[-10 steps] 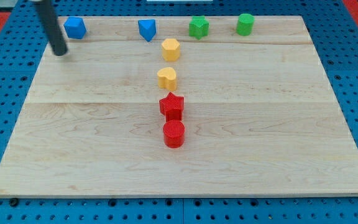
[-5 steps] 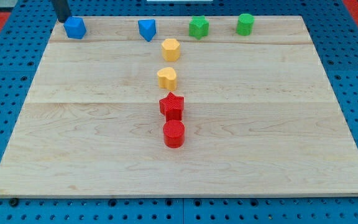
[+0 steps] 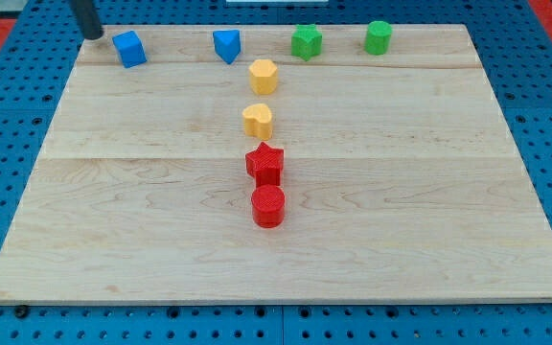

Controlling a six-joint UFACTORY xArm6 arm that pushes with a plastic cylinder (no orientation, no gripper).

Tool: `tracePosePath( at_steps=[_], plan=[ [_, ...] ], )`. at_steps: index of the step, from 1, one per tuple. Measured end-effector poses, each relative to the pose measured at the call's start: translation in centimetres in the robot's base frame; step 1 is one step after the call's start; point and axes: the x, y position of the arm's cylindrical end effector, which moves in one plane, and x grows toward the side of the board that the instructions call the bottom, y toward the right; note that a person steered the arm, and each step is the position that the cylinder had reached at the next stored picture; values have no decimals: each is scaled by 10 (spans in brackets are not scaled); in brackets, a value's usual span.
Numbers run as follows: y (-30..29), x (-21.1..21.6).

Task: Move the blue cube slightly parallel to the left of the yellow hexagon

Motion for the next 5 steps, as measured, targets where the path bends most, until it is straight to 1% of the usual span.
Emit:
tracePosePath(
  at_steps=[1, 3, 4, 5],
  plan=[
    [30, 21],
    [46, 83],
    [55, 53],
    [78, 15]
  ],
)
